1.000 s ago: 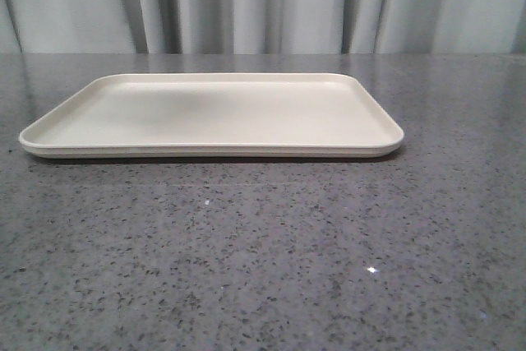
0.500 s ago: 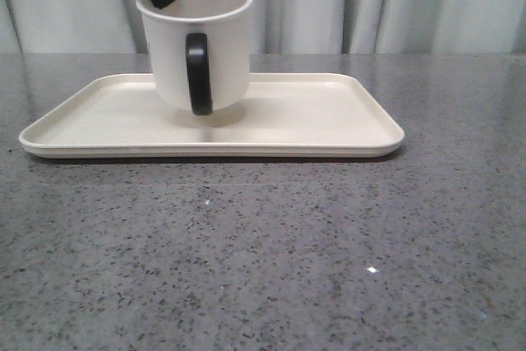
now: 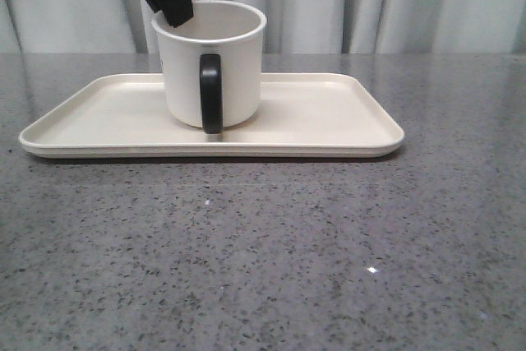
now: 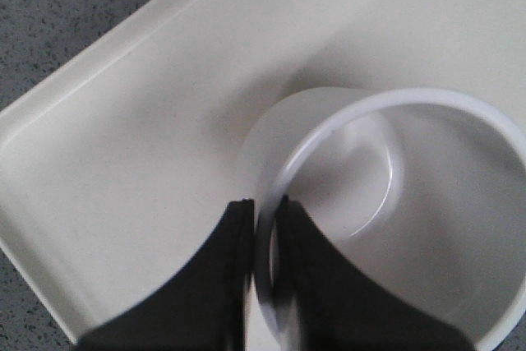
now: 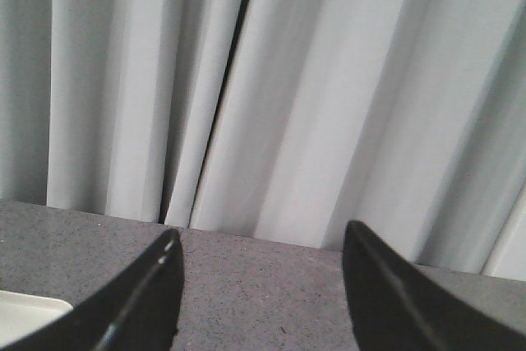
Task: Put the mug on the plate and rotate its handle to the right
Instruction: 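Carry the mug with the left gripper and lower it onto the tray, then open the left gripper and lift it out of the mug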
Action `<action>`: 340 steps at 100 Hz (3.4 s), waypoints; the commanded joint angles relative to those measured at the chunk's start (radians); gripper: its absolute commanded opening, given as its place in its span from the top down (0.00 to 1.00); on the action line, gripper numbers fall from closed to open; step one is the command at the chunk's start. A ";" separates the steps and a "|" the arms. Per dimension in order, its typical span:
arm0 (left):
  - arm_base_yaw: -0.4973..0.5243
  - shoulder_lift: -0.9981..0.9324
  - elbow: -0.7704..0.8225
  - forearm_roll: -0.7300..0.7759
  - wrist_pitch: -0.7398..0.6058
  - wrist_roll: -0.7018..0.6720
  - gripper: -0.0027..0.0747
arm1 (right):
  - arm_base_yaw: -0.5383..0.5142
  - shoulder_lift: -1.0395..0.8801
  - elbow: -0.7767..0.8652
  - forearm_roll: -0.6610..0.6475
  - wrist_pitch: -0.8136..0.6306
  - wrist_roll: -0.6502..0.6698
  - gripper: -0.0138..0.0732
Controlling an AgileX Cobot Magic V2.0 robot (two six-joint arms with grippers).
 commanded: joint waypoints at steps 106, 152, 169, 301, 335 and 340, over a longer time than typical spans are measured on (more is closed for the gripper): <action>-0.007 -0.008 -0.034 -0.029 -0.026 0.010 0.99 | -0.004 0.015 -0.028 -0.017 -0.071 -0.006 0.34; -0.007 -0.008 -0.034 -0.032 -0.010 0.010 0.60 | -0.004 0.015 -0.028 -0.017 -0.069 -0.006 0.34; -0.007 -0.021 -0.046 -0.032 -0.007 0.010 0.60 | -0.004 0.015 -0.028 -0.017 -0.064 -0.006 0.34; -0.007 -0.705 -0.040 0.462 0.006 -0.143 0.60 | -0.004 0.015 -0.028 -0.017 -0.067 -0.006 0.34; -0.007 -0.983 0.349 0.608 0.006 -0.288 0.73 | -0.004 0.015 -0.028 -0.017 -0.072 -0.006 0.34; -0.007 -1.020 0.393 0.626 0.006 -0.315 0.80 | -0.004 0.015 -0.028 -0.017 -0.072 -0.006 0.34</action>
